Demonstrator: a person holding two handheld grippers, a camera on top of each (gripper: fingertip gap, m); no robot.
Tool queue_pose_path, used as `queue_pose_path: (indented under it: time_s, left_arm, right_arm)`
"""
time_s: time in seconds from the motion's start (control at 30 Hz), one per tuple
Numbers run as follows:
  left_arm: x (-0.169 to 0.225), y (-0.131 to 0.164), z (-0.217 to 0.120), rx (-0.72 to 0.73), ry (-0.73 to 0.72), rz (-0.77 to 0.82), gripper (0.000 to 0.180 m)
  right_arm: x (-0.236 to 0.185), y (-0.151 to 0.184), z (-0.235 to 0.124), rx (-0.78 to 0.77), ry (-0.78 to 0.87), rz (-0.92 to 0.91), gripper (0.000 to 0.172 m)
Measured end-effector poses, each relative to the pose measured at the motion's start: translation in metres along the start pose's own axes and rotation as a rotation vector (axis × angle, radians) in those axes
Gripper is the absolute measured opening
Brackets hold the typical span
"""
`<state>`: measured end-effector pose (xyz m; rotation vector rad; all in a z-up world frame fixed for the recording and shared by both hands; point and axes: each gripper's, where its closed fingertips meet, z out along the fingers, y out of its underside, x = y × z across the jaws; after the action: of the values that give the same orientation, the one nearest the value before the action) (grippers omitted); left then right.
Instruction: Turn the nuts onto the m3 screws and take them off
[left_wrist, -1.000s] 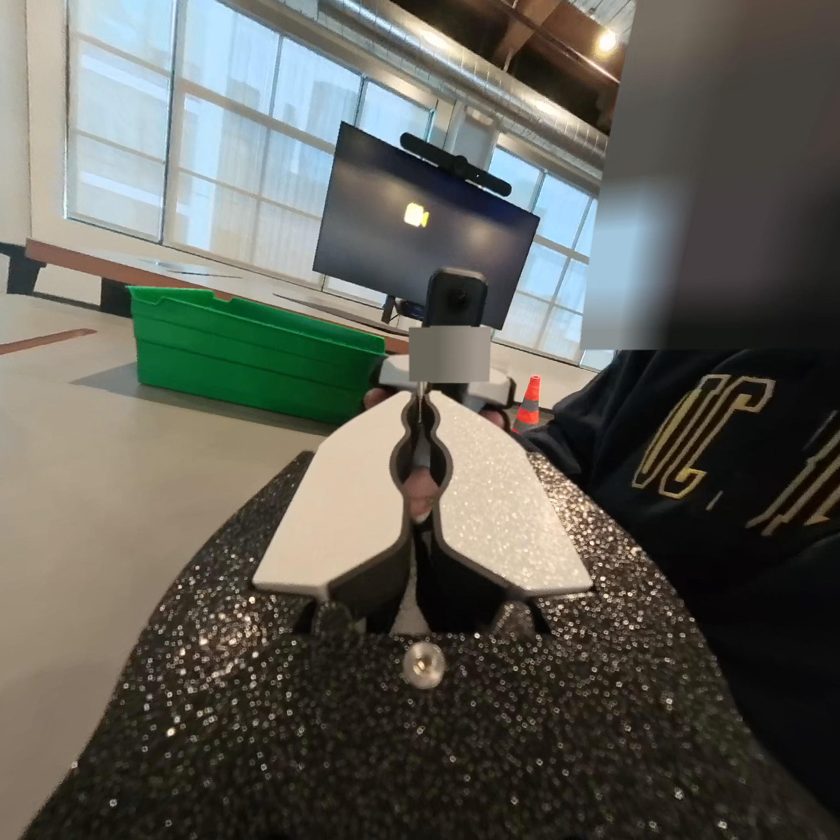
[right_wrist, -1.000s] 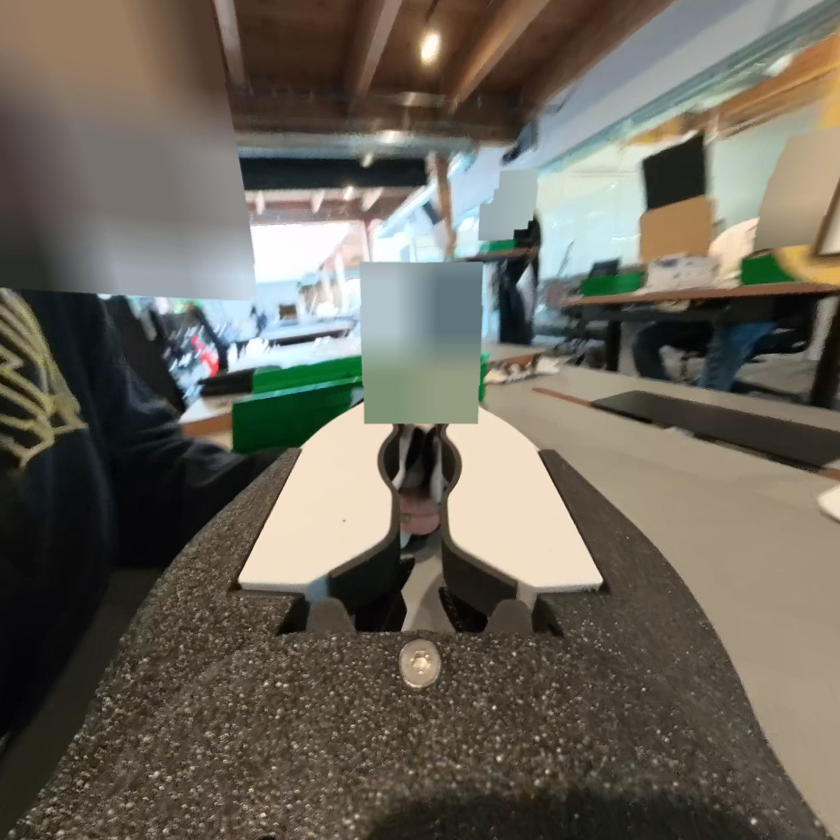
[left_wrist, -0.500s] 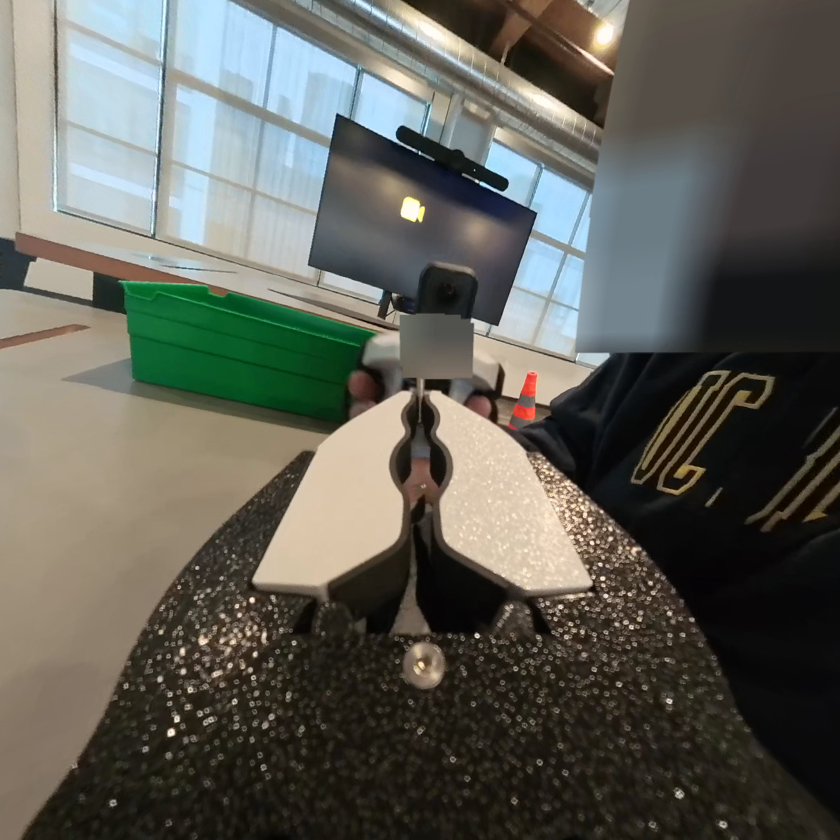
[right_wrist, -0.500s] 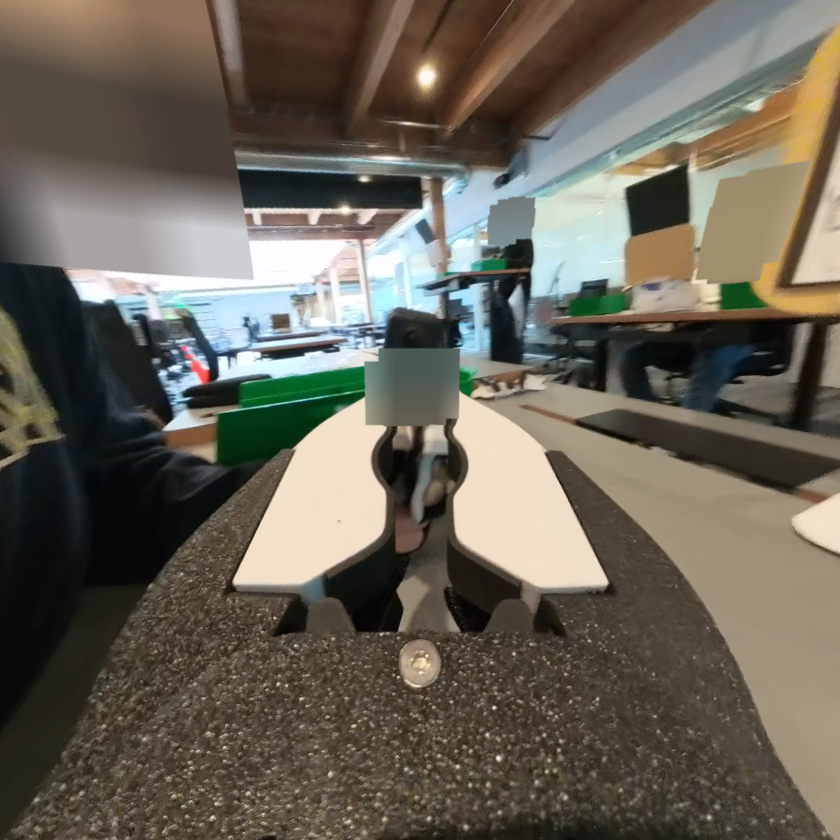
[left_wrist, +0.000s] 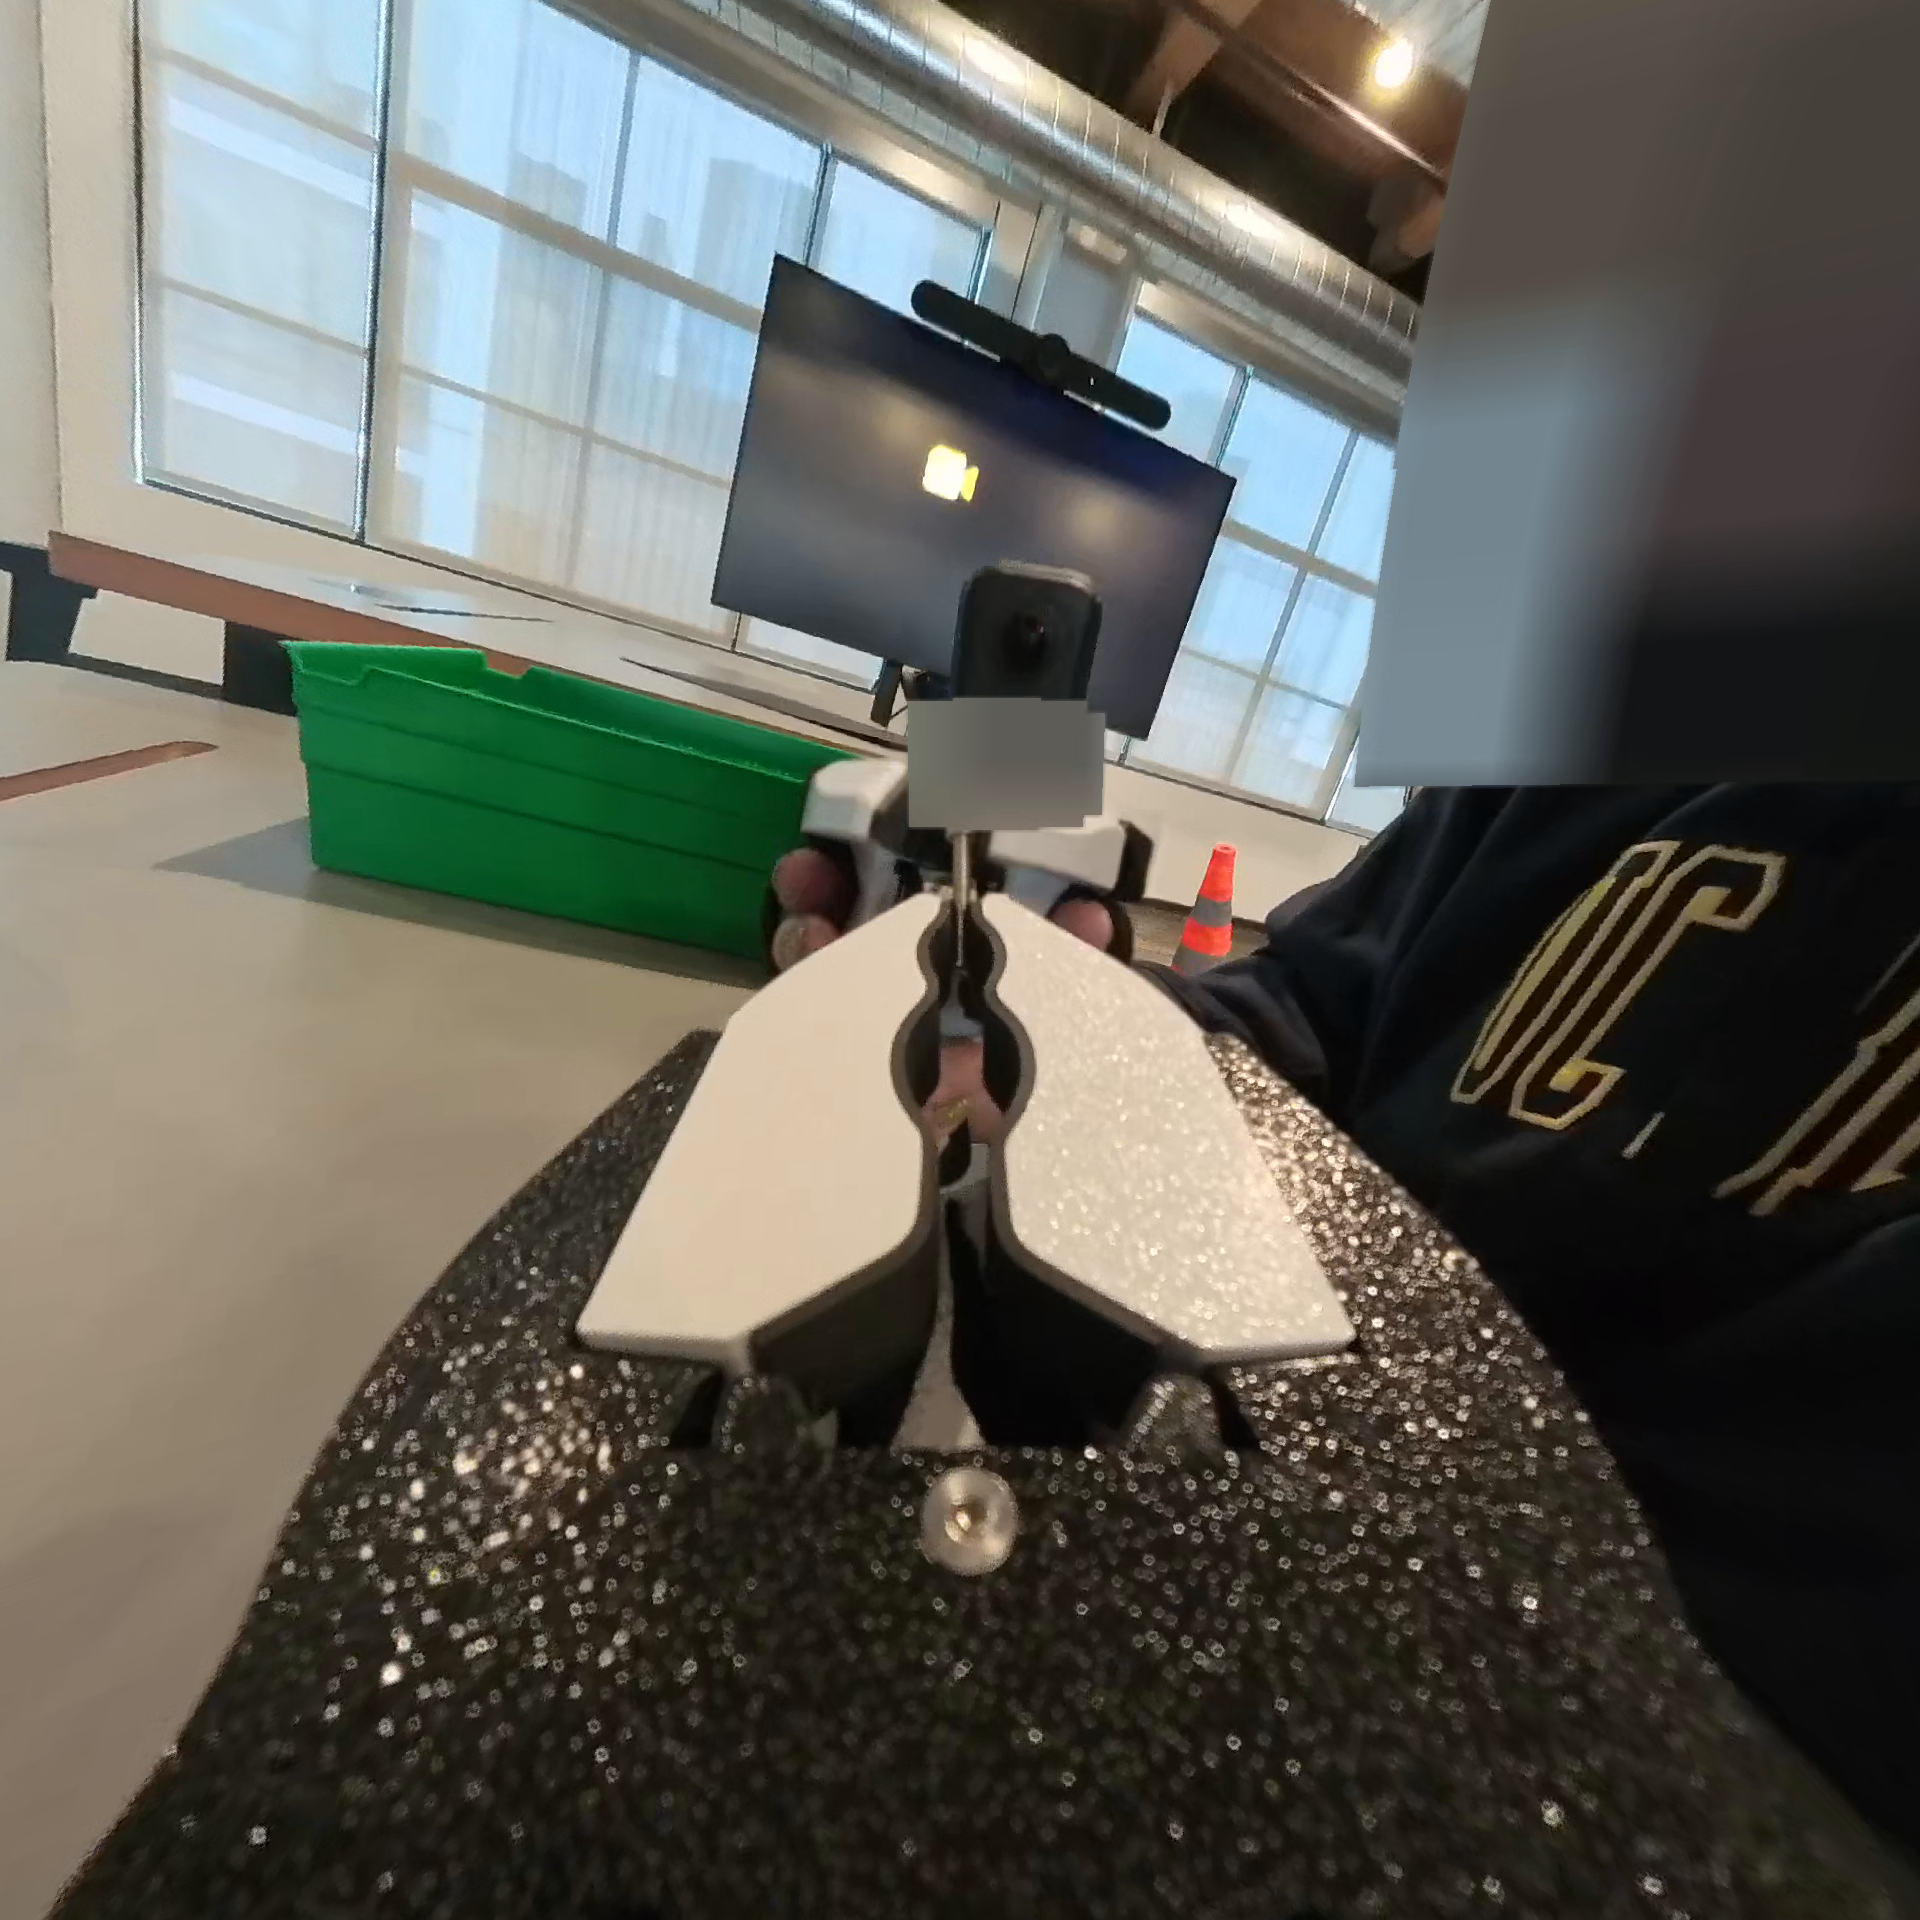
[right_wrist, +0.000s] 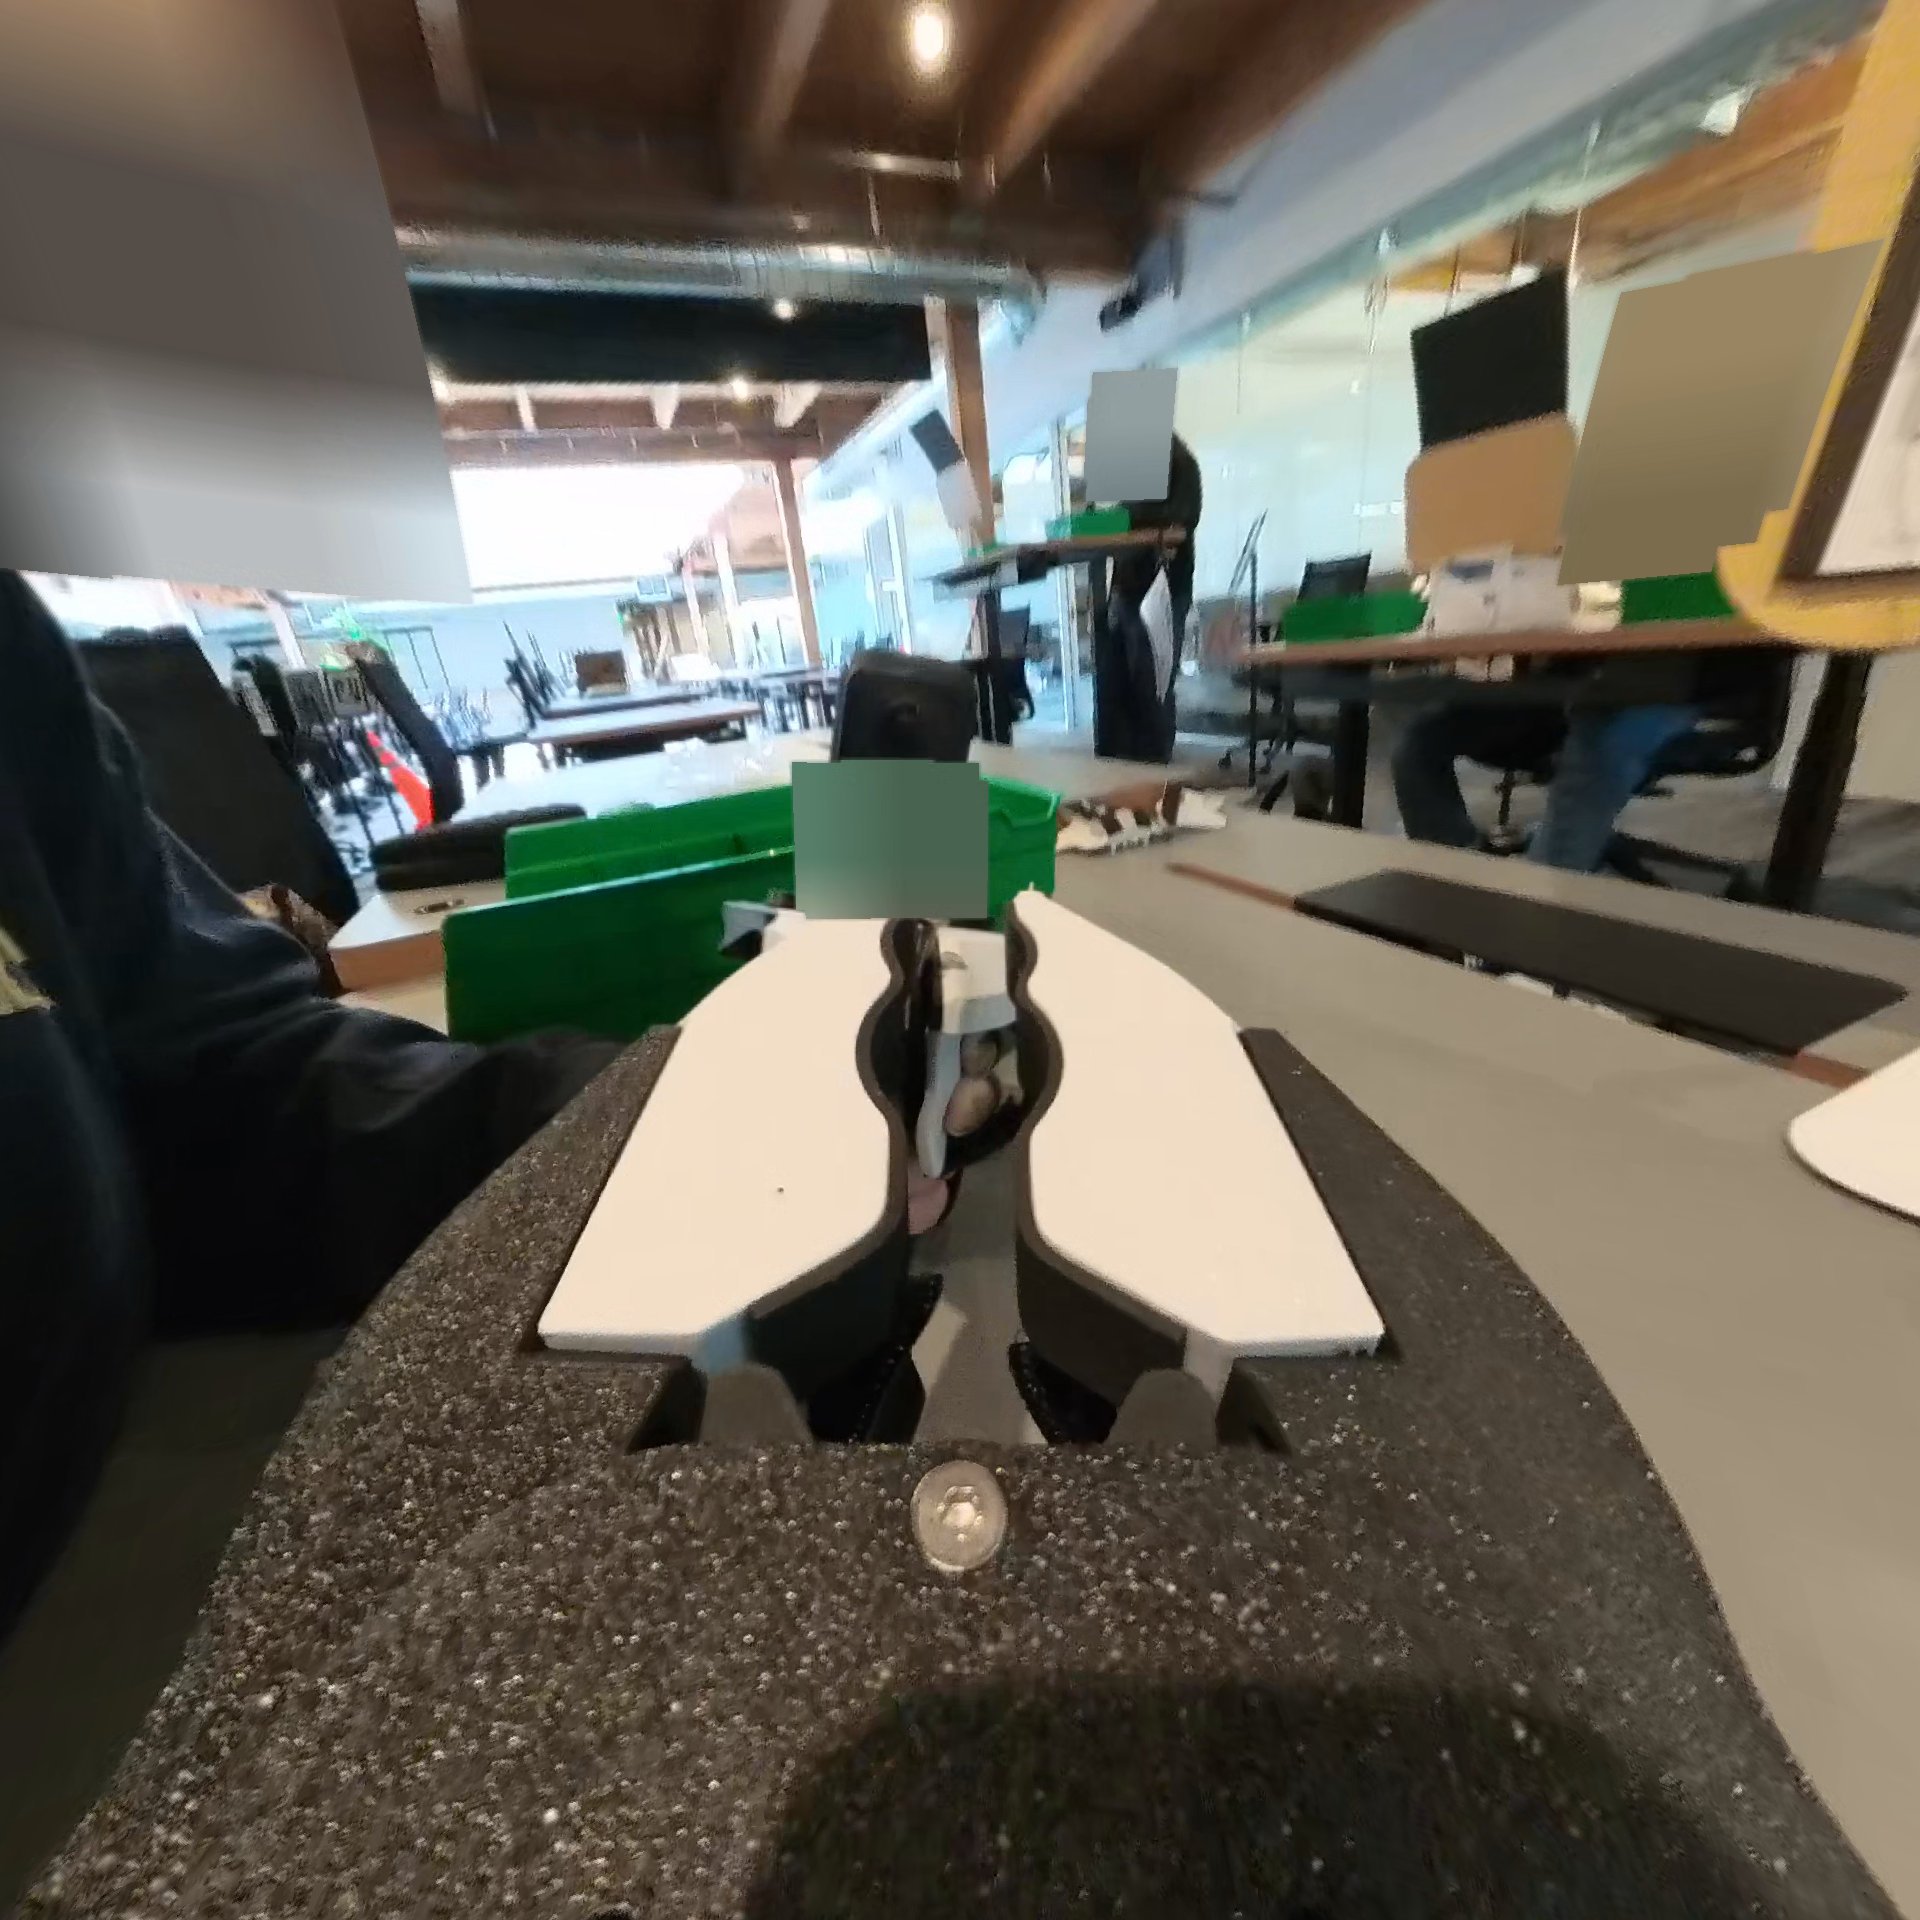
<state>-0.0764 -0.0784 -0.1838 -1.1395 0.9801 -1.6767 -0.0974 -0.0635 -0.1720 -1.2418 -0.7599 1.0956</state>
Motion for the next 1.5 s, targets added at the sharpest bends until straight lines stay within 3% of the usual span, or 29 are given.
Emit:
queue_pose_path:
  time_s: [0.27, 0.3, 0.37, 0.4, 0.5, 0.57, 0.63, 0.7, 0.77, 0.87, 0.97, 1.2, 1.33, 1.4, 1.5]
  left_arm:
    - [0.002, 0.002, 0.006, -0.018, -0.009, 0.019, 0.003]
    - [0.003, 0.001, 0.007, -0.017, -0.008, 0.03, 0.019]
    - [-0.01, 0.001, 0.01, -0.022, -0.097, 0.033, 0.075]
    - [-0.016, 0.001, 0.01, -0.023, -0.139, 0.037, 0.091]
    - [-0.035, 0.001, 0.005, -0.043, -0.289, 0.114, 0.104]
    - [-0.045, 0.004, -0.001, -0.097, -0.385, 0.202, 0.094]
    - [-0.051, 0.007, -0.005, -0.134, -0.452, 0.276, 0.066]
    - [-0.053, 0.009, -0.005, -0.146, -0.469, 0.305, 0.032]
    - [-0.049, 0.015, -0.002, -0.161, -0.433, 0.305, 0.003]
    - [-0.051, 0.02, -0.002, -0.18, -0.445, 0.3, 0.0]
    - [-0.051, 0.021, -0.002, -0.178, -0.46, 0.313, 0.0]
    - [-0.05, 0.025, -0.002, -0.195, -0.456, 0.321, 0.0]
    - [-0.05, 0.023, -0.004, -0.183, -0.455, 0.317, 0.0]
    - [-0.052, 0.02, -0.005, -0.171, -0.458, 0.313, 0.0]
    - [-0.055, 0.014, -0.009, -0.154, -0.464, 0.304, 0.0]
  right_arm:
    - [-0.002, 0.003, -0.002, -0.021, -0.014, 0.012, 0.004]
    - [0.0, 0.0, -0.004, -0.015, -0.002, 0.003, 0.004]
    - [0.003, -0.012, -0.014, 0.003, 0.029, -0.019, 0.004]
    - [0.007, -0.02, -0.021, 0.001, 0.059, -0.038, 0.004]
    - [0.021, -0.058, -0.056, -0.093, 0.217, -0.167, 0.004]
    - [0.051, -0.08, -0.099, -0.289, 0.441, -0.288, 0.004]
    - [0.087, -0.097, -0.157, -0.541, 0.679, -0.338, 0.004]
    - [0.124, -0.103, -0.222, -0.809, 0.887, -0.293, 0.005]
    - [0.153, -0.091, -0.28, -1.043, 1.004, -0.135, 0.004]
    - [0.178, -0.051, -0.338, -1.294, 1.041, 0.192, 0.005]
    - [0.191, -0.015, -0.377, -1.469, 1.08, 0.378, 0.005]
    - [0.206, 0.02, -0.398, -1.488, 1.126, 0.506, 0.006]
    - [0.208, 0.012, -0.402, -1.438, 1.166, 0.443, 0.032]
    - [0.207, -0.012, -0.392, -1.312, 1.216, 0.379, 0.032]
    - [0.186, -0.061, -0.326, -0.967, 1.13, 0.252, 0.018]
